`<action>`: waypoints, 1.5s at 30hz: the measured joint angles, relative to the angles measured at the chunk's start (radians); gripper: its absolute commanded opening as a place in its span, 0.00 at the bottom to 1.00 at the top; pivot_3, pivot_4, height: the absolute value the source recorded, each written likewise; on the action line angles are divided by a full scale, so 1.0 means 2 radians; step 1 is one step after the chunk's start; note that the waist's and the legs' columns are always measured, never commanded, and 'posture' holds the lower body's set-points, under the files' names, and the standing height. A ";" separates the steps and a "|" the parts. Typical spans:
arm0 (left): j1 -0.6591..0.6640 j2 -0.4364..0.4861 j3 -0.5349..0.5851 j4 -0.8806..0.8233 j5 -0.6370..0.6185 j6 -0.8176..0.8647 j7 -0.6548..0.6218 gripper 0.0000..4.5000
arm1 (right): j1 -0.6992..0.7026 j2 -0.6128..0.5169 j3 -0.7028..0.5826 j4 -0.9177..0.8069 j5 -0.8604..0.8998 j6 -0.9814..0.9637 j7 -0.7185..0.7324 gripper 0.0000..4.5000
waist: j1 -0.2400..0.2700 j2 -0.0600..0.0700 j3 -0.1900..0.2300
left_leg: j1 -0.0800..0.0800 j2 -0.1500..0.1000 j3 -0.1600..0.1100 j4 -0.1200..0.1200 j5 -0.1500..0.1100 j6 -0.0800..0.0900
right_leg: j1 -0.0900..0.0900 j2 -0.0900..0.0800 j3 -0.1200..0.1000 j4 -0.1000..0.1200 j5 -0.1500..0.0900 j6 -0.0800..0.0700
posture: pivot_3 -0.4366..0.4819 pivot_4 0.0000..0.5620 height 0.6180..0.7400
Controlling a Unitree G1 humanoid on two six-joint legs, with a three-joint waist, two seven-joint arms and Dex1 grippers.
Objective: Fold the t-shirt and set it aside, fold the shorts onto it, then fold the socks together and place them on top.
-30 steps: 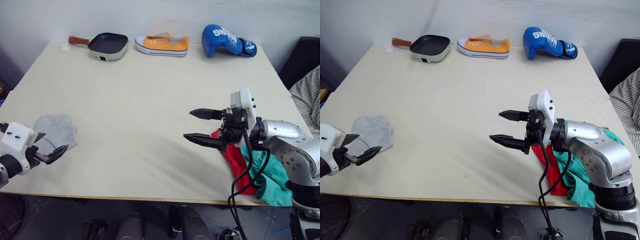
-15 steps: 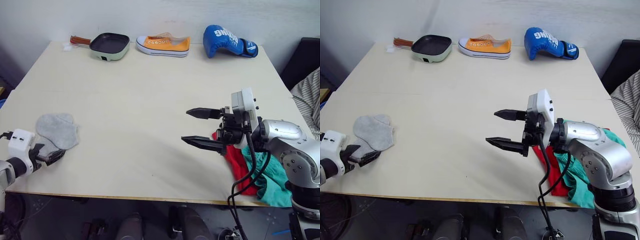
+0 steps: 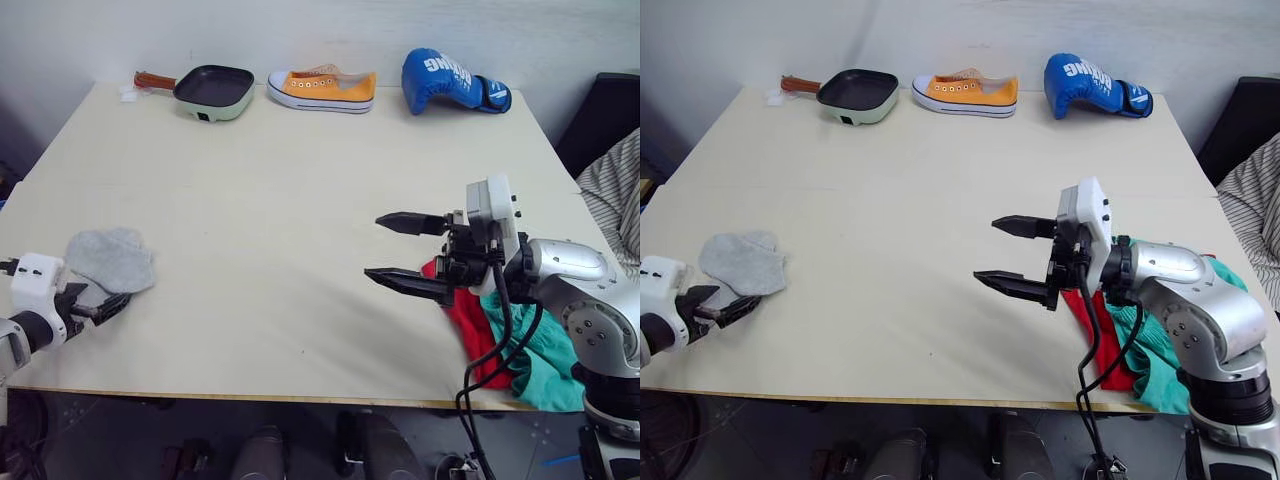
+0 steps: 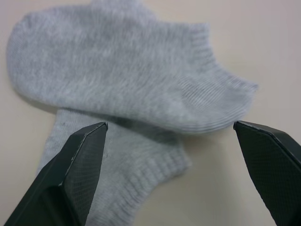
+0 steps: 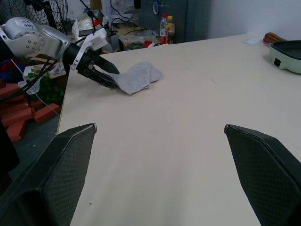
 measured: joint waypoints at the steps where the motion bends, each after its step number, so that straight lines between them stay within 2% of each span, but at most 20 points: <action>1: -0.001 -0.004 0.006 -0.006 -0.007 0.010 0.004 1.00 | 0.003 0.000 0.000 0.000 0.000 0.000 -0.001 0.99 | 0.000 0.000 0.000 | 0.000 0.000 0.000 0.000 0.000 0.000 | 0.000 0.000 0.000 0.000 0.000 0.000 | 0.48 0.27 1.00; 8: -0.031 -0.011 0.009 0.003 -0.019 0.038 0.027 1.00 | 0.004 0.000 0.000 -0.002 -0.004 -0.002 -0.008 0.99 | 0.000 0.000 0.000 | 0.000 0.000 0.000 0.000 0.000 0.000 | 0.000 0.000 0.000 0.000 0.000 0.000 | 0.48 0.27 1.00; 11: -0.061 -0.009 -0.007 0.031 -0.012 0.040 0.040 1.00 | 0.004 0.000 0.000 -0.002 -0.004 -0.004 -0.009 0.99 | 0.001 0.000 0.000 | 0.000 0.000 0.000 0.000 0.000 0.000 | 0.000 0.000 0.000 0.000 0.000 0.000 | 0.48 0.27 1.00; 15: -0.107 0.000 -0.041 0.118 0.014 0.032 0.058 1.00 | 0.004 0.000 0.000 -0.002 -0.006 -0.009 -0.010 0.99 | 0.000 0.000 0.000 | 0.000 0.000 0.000 0.000 0.000 0.000 | 0.000 0.000 0.000 0.000 0.000 0.000 | 0.48 0.27 1.00; 20: -0.113 0.010 -0.052 0.156 0.027 0.001 0.044 1.00 | 0.006 0.000 0.000 -0.004 -0.006 -0.009 -0.017 0.99 | -0.001 0.000 0.000 | 0.000 0.000 0.000 0.000 0.000 0.000 | 0.000 0.000 0.000 0.000 0.000 0.000 | 0.48 0.27 1.00; 24: -0.106 0.043 -0.074 0.173 0.034 -0.055 -0.017 1.00 | 0.014 0.000 0.000 -0.010 -0.005 -0.009 -0.019 0.99 | 0.000 0.000 0.000 | 0.000 0.000 0.000 0.000 0.000 0.000 | 0.000 0.000 0.000 0.000 0.000 0.000 | 0.48 0.27 1.00; 26: -0.111 0.079 -0.091 0.204 0.041 -0.096 -0.072 1.00 | 0.014 0.000 0.000 -0.011 -0.005 -0.009 -0.019 0.99 | 0.000 -0.001 0.000 | 0.000 0.000 0.000 0.000 0.000 0.000 | 0.000 0.000 0.000 0.000 0.000 0.000 | 0.48 0.27 1.00; 29: -0.142 0.124 -0.111 0.259 0.049 -0.133 -0.138 1.00 | 0.014 0.000 0.000 -0.011 -0.006 -0.009 -0.019 0.99 | 0.000 0.000 0.000 | 0.000 0.000 0.000 0.000 0.000 0.000 | -0.001 0.000 0.000 0.000 0.000 0.000 | 0.48 0.27 1.00; 31: -0.177 0.138 -0.129 0.299 0.063 -0.140 -0.152 1.00 | 0.015 0.000 0.001 -0.011 -0.006 -0.009 -0.019 0.99 | 0.000 0.000 0.000 | 0.000 0.000 0.000 0.000 0.000 0.000 | -0.001 0.000 0.000 0.000 0.000 0.000 | 0.48 0.27 1.00; 34: -0.207 0.138 -0.156 0.352 0.079 -0.142 -0.162 1.00 | 0.017 0.000 0.001 -0.014 -0.006 -0.009 -0.021 0.99 | 0.000 0.000 0.000 | 0.000 0.000 0.000 0.000 0.000 0.000 | -0.001 0.000 0.000 0.000 0.000 0.000 | 0.48 0.27 1.00; 40: -0.227 0.114 -0.169 0.372 0.082 -0.148 -0.168 1.00 | 0.032 0.000 0.001 -0.030 -0.004 -0.009 -0.034 0.99 | 0.000 -0.001 0.000 | -0.002 0.000 0.000 0.000 0.000 0.000 | -0.001 0.000 0.000 0.000 0.000 0.000 | 0.48 0.27 1.00; 43: -0.226 0.113 -0.186 0.372 0.090 -0.206 -0.202 1.00 | 0.037 0.000 0.001 -0.036 -0.003 -0.009 -0.036 0.99 | 0.000 -0.001 0.000 | -0.001 0.000 0.001 0.000 0.000 0.000 | -0.002 0.000 0.000 0.000 0.000 0.000 | 0.48 0.27 1.00; 45: -0.222 0.119 -0.203 0.382 0.107 -0.276 -0.233 1.00 | 0.037 0.000 0.001 -0.037 -0.003 -0.009 -0.036 0.99 | 0.000 -0.001 0.000 | -0.001 0.000 0.001 0.000 0.000 0.000 | -0.002 0.000 0.000 0.000 0.000 0.000 | 0.48 0.27 1.00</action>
